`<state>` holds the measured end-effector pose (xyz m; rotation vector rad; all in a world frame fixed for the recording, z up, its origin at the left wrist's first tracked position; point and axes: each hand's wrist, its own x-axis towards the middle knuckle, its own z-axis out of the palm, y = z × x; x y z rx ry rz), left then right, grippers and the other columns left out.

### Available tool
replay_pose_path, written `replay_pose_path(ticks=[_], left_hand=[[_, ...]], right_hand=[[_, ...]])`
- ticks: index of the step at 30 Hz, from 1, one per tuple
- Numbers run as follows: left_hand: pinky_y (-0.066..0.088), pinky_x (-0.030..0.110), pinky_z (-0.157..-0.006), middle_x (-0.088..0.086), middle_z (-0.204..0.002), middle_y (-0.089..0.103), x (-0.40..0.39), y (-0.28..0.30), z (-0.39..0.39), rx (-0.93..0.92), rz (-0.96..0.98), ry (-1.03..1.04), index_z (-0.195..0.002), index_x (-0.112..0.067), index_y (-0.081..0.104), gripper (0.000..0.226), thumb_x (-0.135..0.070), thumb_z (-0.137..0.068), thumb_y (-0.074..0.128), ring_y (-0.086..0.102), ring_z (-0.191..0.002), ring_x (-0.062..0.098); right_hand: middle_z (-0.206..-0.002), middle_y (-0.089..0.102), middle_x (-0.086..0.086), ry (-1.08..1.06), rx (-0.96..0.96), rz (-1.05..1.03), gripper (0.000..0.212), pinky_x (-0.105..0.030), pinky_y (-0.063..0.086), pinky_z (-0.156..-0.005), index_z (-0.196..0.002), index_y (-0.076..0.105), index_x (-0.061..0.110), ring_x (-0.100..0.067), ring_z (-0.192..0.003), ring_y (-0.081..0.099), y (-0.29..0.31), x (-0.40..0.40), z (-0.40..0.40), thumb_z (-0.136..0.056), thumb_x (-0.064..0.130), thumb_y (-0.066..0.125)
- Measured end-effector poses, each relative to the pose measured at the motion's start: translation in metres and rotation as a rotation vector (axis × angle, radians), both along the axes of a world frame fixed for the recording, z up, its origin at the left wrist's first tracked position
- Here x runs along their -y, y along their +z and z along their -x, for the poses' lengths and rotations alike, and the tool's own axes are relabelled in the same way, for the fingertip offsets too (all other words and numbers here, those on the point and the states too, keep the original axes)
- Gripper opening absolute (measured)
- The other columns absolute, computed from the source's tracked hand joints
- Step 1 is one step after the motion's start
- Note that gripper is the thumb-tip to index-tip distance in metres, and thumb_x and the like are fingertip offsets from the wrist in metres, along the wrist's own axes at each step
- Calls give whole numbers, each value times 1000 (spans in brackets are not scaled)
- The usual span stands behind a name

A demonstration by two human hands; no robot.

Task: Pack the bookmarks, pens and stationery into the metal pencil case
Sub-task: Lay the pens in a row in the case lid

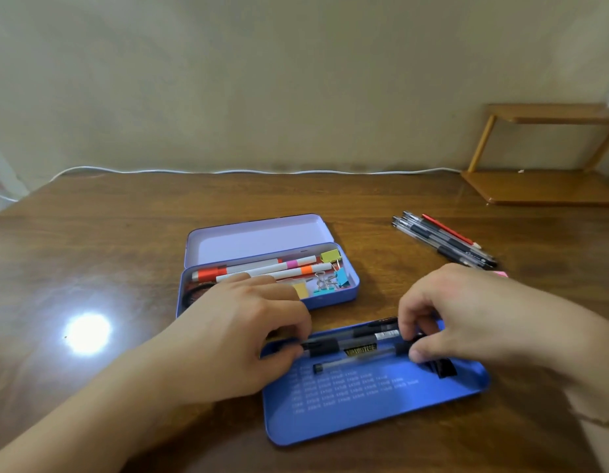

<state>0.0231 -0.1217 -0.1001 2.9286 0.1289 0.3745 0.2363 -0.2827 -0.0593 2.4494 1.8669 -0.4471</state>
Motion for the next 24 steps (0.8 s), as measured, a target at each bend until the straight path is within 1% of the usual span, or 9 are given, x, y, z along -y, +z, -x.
replay_pose_path(ticks=[4,7,9,13,17,18,20,22,24], left_hand=[[46,19,-78,-19,-93,62,3,-3,-2,-15,31,-45,-90,-35,67,14,-22,-83,66,56,-87,1],[49,24,-77,-18,-93,60,5,-6,-3,-24,71,-52,-90,-35,68,17,-20,-83,65,56,-86,1],[50,29,-77,-18,-93,60,6,-7,-2,-23,93,-53,-91,-35,68,14,-24,-83,64,57,-86,2],[50,30,-76,-18,-92,60,6,-7,-3,-20,66,-64,-90,-36,67,8,-40,-84,67,56,-85,1],[50,30,-74,-19,-89,58,6,-8,-4,-10,50,-60,-86,-35,63,9,-42,-83,67,55,-83,0],[50,30,-74,-19,-88,57,6,-8,-5,-8,48,-57,-86,-35,62,10,-42,-82,67,54,-83,0],[50,29,-73,-20,-87,56,6,-9,-5,-6,40,-49,-85,-35,60,11,-43,-82,67,53,-82,-1],[49,28,-73,-21,-86,55,7,-9,-5,-10,30,-42,-85,-36,57,12,-44,-82,66,52,-81,-1],[49,27,-73,-21,-86,55,7,-9,-5,-12,25,-35,-85,-37,56,12,-43,-81,66,51,-80,-1]], right_hand=[[-74,63,17,19,-7,6,17,-29,55,-67,-81,67,38,0,-74,59,-2,-3,4,-73,50,75],[-73,60,15,59,-17,15,18,-21,44,-58,-78,66,36,-1,-71,56,-3,-5,12,-72,51,74],[-72,57,12,84,-4,2,20,-19,35,-55,-76,63,35,-3,-70,54,-4,-6,20,-72,51,73],[-73,54,14,91,-5,-14,22,-22,33,-57,-76,59,34,-1,-72,49,-6,-10,30,-74,51,73],[-69,55,12,10,4,-30,29,-23,29,-53,-78,56,29,-1,-68,49,-8,-10,22,-71,50,76],[-69,55,12,-15,1,-37,30,-24,31,-53,-77,56,29,-2,-68,50,-8,-9,17,-70,49,76],[-68,57,10,-43,-12,-65,29,-28,40,-56,-77,56,30,-4,-70,53,-9,-8,7,-69,48,77],[-66,57,10,-57,-57,-42,27,-35,49,-63,-77,56,31,-6,-67,54,-8,-6,-3,-70,45,78],[-63,56,10,-83,-152,-1,25,-34,49,-63,-77,58,32,-4,-59,51,-6,-3,-13,-70,43,80]])
